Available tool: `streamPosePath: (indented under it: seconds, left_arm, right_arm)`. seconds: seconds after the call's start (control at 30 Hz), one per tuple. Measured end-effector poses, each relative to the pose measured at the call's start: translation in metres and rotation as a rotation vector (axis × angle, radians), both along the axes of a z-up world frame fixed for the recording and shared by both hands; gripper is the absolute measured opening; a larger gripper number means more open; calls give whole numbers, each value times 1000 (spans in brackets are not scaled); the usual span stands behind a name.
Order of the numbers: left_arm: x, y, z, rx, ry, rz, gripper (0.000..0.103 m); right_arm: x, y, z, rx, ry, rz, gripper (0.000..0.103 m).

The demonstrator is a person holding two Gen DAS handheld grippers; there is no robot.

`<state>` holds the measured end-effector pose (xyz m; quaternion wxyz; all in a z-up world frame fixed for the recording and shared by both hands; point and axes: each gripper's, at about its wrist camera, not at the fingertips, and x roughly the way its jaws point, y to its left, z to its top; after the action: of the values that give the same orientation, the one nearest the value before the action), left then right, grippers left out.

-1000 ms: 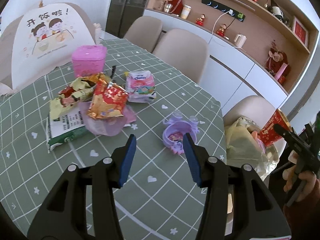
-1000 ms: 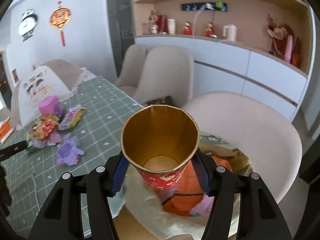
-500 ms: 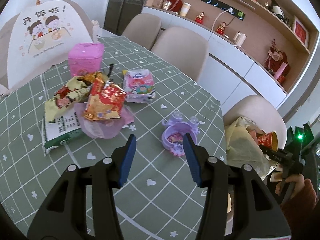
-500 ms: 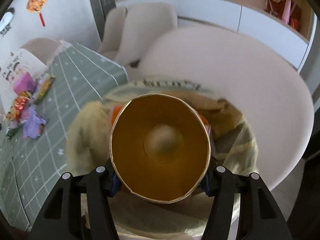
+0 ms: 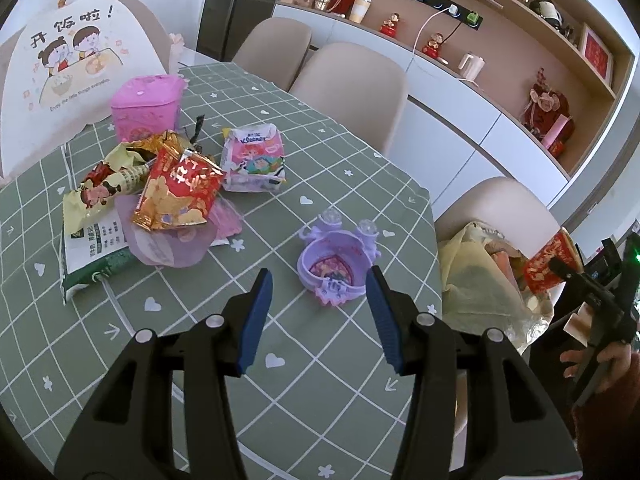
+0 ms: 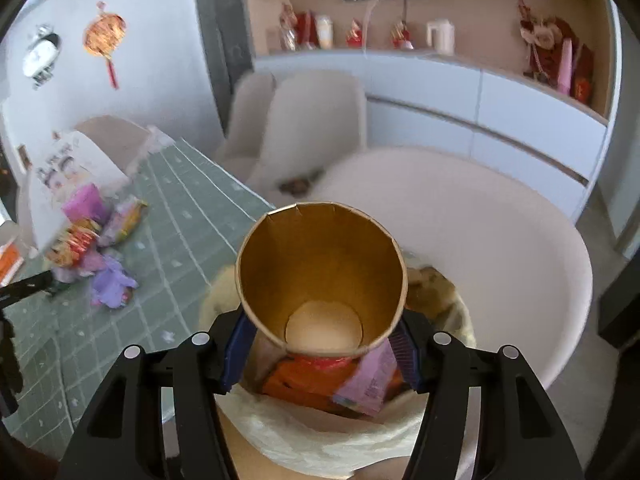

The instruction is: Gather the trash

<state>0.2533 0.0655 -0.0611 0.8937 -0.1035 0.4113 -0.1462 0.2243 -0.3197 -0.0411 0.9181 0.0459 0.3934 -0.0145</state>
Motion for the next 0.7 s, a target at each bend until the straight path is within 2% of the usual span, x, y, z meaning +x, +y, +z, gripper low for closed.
streamPosePath:
  seconds: [0.03, 0.07, 0.13, 0.17, 0.2, 0.3, 0.37, 0.53, 0.7]
  left_arm:
    - [-1, -1, 1, 1, -3, -3, 46]
    - [-2, -2, 2, 3, -7, -5, 46]
    - [-3, -2, 3, 4, -13, -5, 46]
    - [-4, -2, 3, 3, -13, -4, 46]
    - [-4, -1, 3, 3, -12, -2, 47]
    - [-5, 0, 1, 0, -5, 3, 47]
    - [-6, 1, 1, 0, -4, 3, 47]
    - [-7, 1, 0, -4, -3, 2, 47]
    - [-7, 2, -2, -9, 8, 3, 48]
  right_arm:
    - [7, -3, -6, -4, 85, -9, 57]
    - [12, -8, -9, 37, 139, 4, 57]
    - [15, -15, -10, 157, 179, 54, 57]
    - [16, -14, -9, 158, 190, 64, 57]
    - [17, -13, -9, 126, 202, 64, 57]
    - [17, -5, -11, -94, 226, 72, 57]
    - [16, -2, -19, -162, 288, 100, 57]
    - [7, -15, -29, -79, 343, 72, 57]
    - [0, -23, -27, 17, 384, 57, 57]
